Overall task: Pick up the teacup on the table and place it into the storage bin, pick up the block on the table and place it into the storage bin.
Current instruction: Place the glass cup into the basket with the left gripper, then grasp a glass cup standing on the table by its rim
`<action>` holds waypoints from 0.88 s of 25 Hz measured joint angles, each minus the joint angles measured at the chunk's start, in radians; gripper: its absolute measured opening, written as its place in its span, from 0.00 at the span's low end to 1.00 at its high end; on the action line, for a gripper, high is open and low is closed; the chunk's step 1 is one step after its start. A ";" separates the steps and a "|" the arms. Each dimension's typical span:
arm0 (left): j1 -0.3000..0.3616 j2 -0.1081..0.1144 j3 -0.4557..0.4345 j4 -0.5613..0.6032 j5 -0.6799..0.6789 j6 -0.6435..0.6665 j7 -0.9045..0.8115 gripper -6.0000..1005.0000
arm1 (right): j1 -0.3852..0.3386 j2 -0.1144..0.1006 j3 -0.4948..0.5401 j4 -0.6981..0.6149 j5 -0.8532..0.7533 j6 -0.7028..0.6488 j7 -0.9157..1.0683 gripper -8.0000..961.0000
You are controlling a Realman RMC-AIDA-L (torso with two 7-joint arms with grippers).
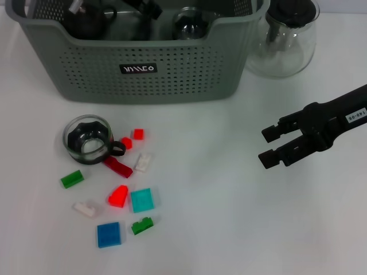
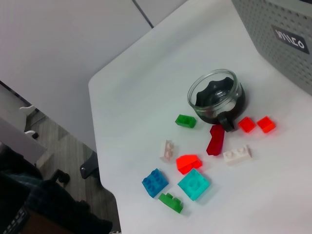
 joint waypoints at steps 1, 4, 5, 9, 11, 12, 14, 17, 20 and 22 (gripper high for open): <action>0.005 0.001 0.000 0.010 0.000 0.000 0.000 0.31 | -0.002 0.000 0.000 0.000 0.000 0.000 -0.002 0.98; 0.031 0.002 -0.005 0.072 0.000 0.015 0.000 0.44 | -0.006 0.000 0.000 0.000 0.000 0.001 -0.005 0.98; 0.044 0.001 -0.006 0.109 0.000 0.027 0.000 0.48 | -0.008 0.000 0.000 0.000 0.000 0.001 -0.006 0.98; 0.088 -0.001 -0.024 0.279 -0.009 0.101 -0.008 0.59 | -0.014 -0.002 0.006 0.000 0.000 0.003 -0.009 0.98; 0.099 -0.005 -0.060 0.381 -0.018 0.157 -0.011 0.61 | -0.016 -0.004 0.008 0.000 0.000 0.003 -0.014 0.98; 0.104 -0.010 -0.094 0.451 -0.036 0.198 -0.012 0.63 | -0.016 -0.005 0.009 0.000 0.000 0.003 -0.016 0.98; 0.116 -0.016 -0.143 0.551 -0.100 0.274 -0.009 0.65 | -0.017 -0.005 0.009 0.000 0.000 0.004 -0.018 0.98; 0.157 -0.012 -0.193 0.681 -0.262 0.380 0.010 0.69 | -0.018 -0.006 0.009 0.000 0.000 0.005 -0.019 0.98; 0.225 0.013 -0.234 0.768 -0.512 0.481 0.054 0.71 | -0.018 -0.009 0.010 0.000 0.000 0.007 -0.020 0.98; 0.270 0.043 -0.271 0.785 -0.720 0.576 0.118 0.71 | -0.018 -0.009 0.010 0.000 0.000 0.007 -0.020 0.98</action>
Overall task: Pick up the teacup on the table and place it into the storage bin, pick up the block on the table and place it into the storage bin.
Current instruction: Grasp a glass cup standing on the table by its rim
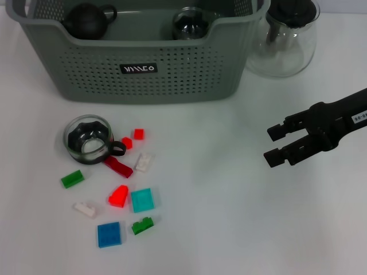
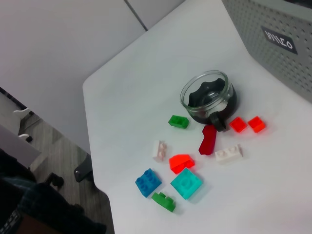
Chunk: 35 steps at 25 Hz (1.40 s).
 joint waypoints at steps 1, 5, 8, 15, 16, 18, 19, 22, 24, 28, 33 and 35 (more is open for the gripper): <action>0.017 0.009 -0.016 0.000 -0.087 0.055 0.032 0.70 | 0.000 0.000 0.000 0.000 0.000 0.000 0.000 0.98; 0.057 0.027 -0.110 0.001 -0.279 0.310 0.180 0.70 | 0.000 0.000 0.001 0.000 0.000 0.006 0.000 0.98; 0.087 0.032 -0.142 0.037 -0.267 0.474 0.252 0.70 | -0.001 0.000 0.009 0.000 0.001 0.011 0.000 0.98; 0.195 0.024 -0.037 0.183 -0.083 0.551 0.310 0.70 | -0.002 0.000 0.028 0.017 0.001 0.028 0.000 0.98; 0.206 0.018 -0.017 0.198 -0.043 0.552 0.315 0.70 | -0.002 0.000 0.028 0.021 0.001 0.032 0.000 0.98; 0.227 0.001 0.033 0.226 0.038 0.555 0.325 0.70 | -0.002 0.000 0.028 0.025 0.001 0.038 0.000 0.98; 0.239 -0.007 0.060 0.239 0.076 0.557 0.329 0.70 | -0.002 0.000 0.028 0.026 0.002 0.039 0.001 0.98; 0.258 -0.025 0.113 0.256 0.138 0.558 0.342 0.70 | -0.002 0.002 0.028 0.026 0.005 0.042 0.007 0.98; 0.266 -0.034 0.147 0.254 0.189 0.558 0.351 0.69 | -0.002 0.003 0.030 0.026 0.006 0.043 0.008 0.98; 0.276 -0.054 0.202 0.233 0.290 0.556 0.378 0.69 | -0.002 0.005 0.037 0.026 0.003 0.044 0.010 0.98; 0.290 -0.083 0.261 0.214 0.426 0.540 0.426 0.69 | -0.002 0.006 0.037 0.034 0.002 0.051 0.012 0.98; 0.294 -0.094 0.295 0.196 0.512 0.518 0.449 0.69 | -0.002 0.006 0.037 0.036 0.002 0.053 0.012 0.98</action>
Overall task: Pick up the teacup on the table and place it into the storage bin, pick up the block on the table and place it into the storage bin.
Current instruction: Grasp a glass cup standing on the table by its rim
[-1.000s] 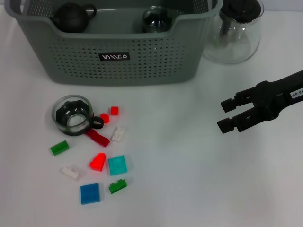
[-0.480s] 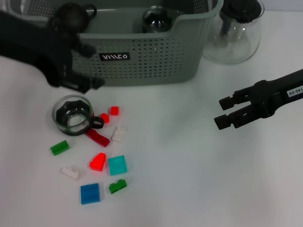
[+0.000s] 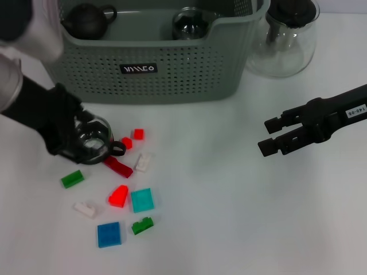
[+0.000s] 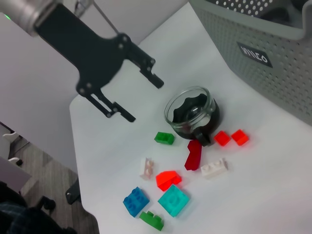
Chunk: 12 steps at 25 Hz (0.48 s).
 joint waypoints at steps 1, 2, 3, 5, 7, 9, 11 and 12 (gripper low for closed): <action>0.001 -0.004 0.014 -0.007 0.028 -0.011 0.005 0.69 | 0.000 0.000 0.000 0.002 0.000 0.004 0.000 0.98; 0.001 -0.007 0.029 -0.017 0.050 -0.024 0.009 0.69 | 0.000 -0.001 0.000 0.002 0.001 0.006 0.000 0.98; 0.002 -0.010 0.043 -0.027 0.066 -0.035 0.011 0.69 | 0.000 -0.001 0.000 0.003 0.001 0.008 -0.001 0.98; 0.002 -0.011 0.065 -0.052 0.080 -0.054 0.013 0.69 | -0.001 0.000 0.000 0.003 0.003 0.010 -0.003 0.98; 0.002 -0.011 0.091 -0.084 0.103 -0.084 0.017 0.69 | -0.001 0.002 0.000 0.003 0.004 0.011 -0.004 0.98; 0.003 -0.013 0.117 -0.120 0.136 -0.118 0.020 0.69 | -0.001 0.003 0.000 0.003 0.004 0.014 -0.005 0.98; 0.003 -0.014 0.134 -0.148 0.157 -0.150 0.021 0.69 | -0.001 0.005 0.001 0.003 0.005 0.015 -0.003 0.98; 0.003 -0.015 0.139 -0.159 0.161 -0.161 0.021 0.69 | -0.001 0.005 0.001 0.003 0.005 0.015 -0.003 0.98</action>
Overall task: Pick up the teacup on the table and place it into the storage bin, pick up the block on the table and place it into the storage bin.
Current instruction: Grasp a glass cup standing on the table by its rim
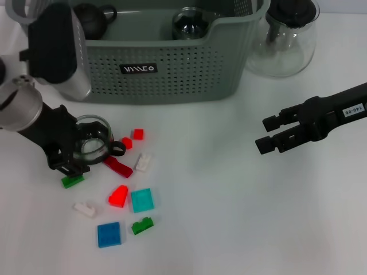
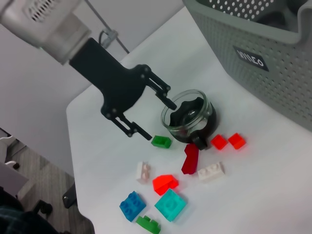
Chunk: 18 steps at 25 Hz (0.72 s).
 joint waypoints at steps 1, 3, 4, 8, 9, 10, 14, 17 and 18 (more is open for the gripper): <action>0.000 0.000 0.003 -0.009 0.002 -0.010 0.000 0.69 | 0.000 0.000 0.000 0.000 0.000 0.000 0.002 0.98; 0.000 0.000 0.010 -0.022 0.000 -0.027 0.000 0.68 | 0.000 0.001 0.000 0.000 0.000 0.001 0.003 0.98; 0.000 -0.001 0.015 -0.029 0.000 -0.036 -0.002 0.68 | 0.000 0.001 0.000 0.000 0.001 0.001 0.003 0.98; 0.000 -0.003 0.047 -0.058 0.002 -0.083 -0.014 0.68 | 0.000 0.002 0.000 -0.001 0.002 0.005 0.003 0.98; 0.000 -0.003 0.057 -0.066 0.003 -0.098 -0.021 0.68 | 0.000 0.002 0.000 -0.001 0.002 0.005 0.003 0.98; 0.001 -0.003 0.068 -0.075 0.004 -0.111 -0.029 0.68 | 0.000 0.002 0.000 -0.001 0.002 0.006 0.003 0.98; -0.002 -0.003 0.089 -0.096 0.006 -0.139 -0.047 0.67 | 0.000 0.002 0.004 -0.001 0.002 0.006 0.003 0.98; -0.007 -0.003 0.106 -0.110 0.011 -0.166 -0.074 0.67 | 0.000 0.001 0.008 -0.001 0.002 0.006 0.003 0.98; -0.008 -0.003 0.107 -0.114 0.014 -0.171 -0.079 0.67 | 0.000 0.001 0.009 -0.001 0.002 0.006 0.003 0.98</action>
